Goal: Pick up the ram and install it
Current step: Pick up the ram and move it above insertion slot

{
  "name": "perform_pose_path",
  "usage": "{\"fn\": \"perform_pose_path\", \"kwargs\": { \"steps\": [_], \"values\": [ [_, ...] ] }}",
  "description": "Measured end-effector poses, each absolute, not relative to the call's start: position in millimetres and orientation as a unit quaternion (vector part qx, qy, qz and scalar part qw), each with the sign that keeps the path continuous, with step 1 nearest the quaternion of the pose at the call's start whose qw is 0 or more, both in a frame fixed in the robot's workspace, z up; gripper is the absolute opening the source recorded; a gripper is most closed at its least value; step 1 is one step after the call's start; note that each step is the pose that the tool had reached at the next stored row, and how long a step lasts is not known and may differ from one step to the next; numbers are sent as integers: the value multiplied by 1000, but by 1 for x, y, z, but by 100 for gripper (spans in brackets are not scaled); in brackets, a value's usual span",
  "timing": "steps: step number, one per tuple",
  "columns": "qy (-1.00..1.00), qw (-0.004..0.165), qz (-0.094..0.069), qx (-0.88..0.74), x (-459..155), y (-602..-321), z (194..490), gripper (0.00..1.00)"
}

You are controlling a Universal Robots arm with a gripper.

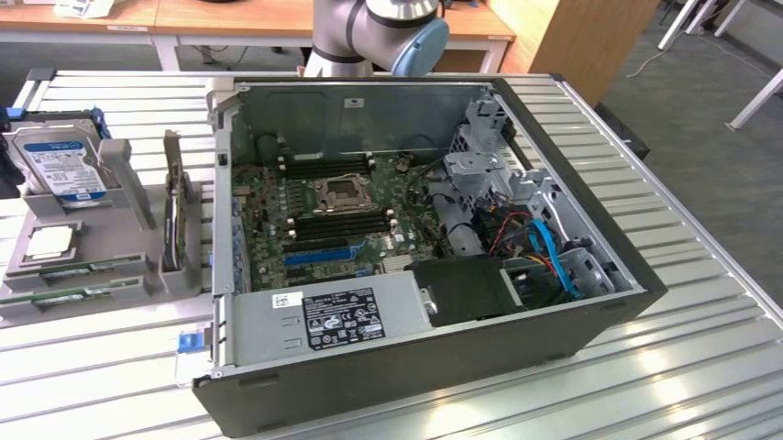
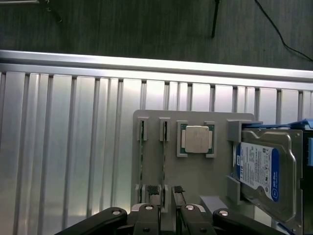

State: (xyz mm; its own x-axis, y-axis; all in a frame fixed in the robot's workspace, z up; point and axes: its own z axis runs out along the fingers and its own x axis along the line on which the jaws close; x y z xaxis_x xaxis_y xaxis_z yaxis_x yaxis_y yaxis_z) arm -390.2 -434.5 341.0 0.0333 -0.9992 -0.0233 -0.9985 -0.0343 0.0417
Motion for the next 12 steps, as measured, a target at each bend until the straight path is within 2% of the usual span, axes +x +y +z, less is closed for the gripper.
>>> {"fn": "perform_pose_path", "kwargs": {
  "steps": [12],
  "values": [
    [-695, 7, -23, 719, -390, -434, 325, 24]
  ]
}}
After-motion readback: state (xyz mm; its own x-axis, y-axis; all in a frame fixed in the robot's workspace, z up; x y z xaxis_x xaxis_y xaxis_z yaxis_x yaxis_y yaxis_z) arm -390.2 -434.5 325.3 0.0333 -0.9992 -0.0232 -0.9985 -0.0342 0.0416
